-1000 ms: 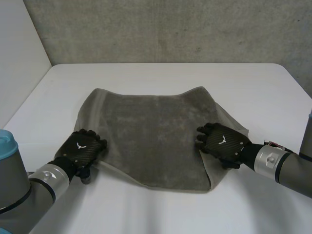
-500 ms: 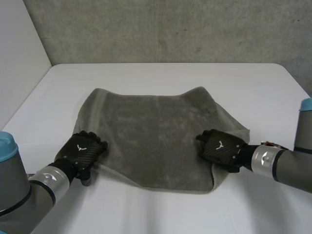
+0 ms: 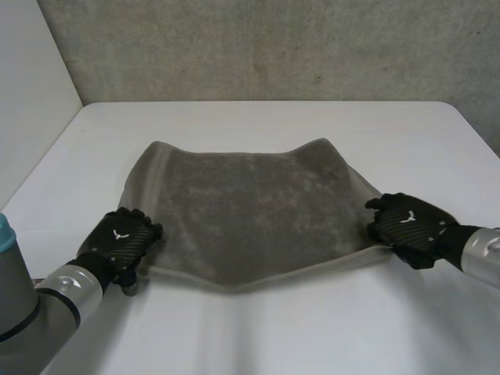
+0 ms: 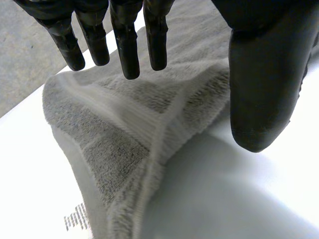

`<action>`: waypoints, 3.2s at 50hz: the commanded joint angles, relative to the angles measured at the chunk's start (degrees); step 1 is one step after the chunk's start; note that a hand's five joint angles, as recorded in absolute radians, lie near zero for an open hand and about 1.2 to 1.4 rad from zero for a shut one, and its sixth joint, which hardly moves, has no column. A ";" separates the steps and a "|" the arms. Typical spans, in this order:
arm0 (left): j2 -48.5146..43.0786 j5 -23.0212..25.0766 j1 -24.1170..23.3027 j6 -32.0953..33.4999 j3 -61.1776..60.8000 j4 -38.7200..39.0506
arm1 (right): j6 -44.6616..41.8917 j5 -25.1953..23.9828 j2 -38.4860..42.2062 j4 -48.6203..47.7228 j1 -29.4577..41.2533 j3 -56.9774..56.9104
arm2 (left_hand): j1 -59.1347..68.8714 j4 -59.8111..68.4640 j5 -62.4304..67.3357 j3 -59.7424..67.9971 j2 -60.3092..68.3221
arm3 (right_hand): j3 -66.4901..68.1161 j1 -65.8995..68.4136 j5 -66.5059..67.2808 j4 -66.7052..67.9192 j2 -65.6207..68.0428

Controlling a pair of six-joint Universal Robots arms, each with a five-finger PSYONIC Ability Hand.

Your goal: Fold the towel.

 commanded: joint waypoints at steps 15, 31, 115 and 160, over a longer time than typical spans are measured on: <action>-0.08 0.39 2.31 -0.02 -1.02 0.08 | 3.59 -2.19 -4.32 0.59 -4.70 2.41 | 10.85 -2.88 10.12 -2.46 10.76 | -0.37 5.01 3.45 -3.42 5.24; 1.24 0.21 3.45 1.38 -4.44 -0.27 | 4.74 -2.54 -4.15 0.24 -4.18 3.02 | -6.31 -2.88 -7.05 -2.46 -6.41 | -0.37 5.01 3.45 -3.42 5.24; -0.10 -1.72 2.14 0.07 2.50 -2.20 | 4.92 -3.24 -8.28 1.56 -8.22 2.85 | 53.88 -2.88 53.15 -2.46 53.79 | -0.37 5.01 3.45 -3.42 5.24; 2.11 8.65 4.42 -6.62 2.68 -8.70 | 7.03 -8.60 -11.09 5.78 -10.42 4.17 | 10.86 -2.88 10.13 -2.46 10.77 | -0.37 5.01 3.45 -3.42 5.24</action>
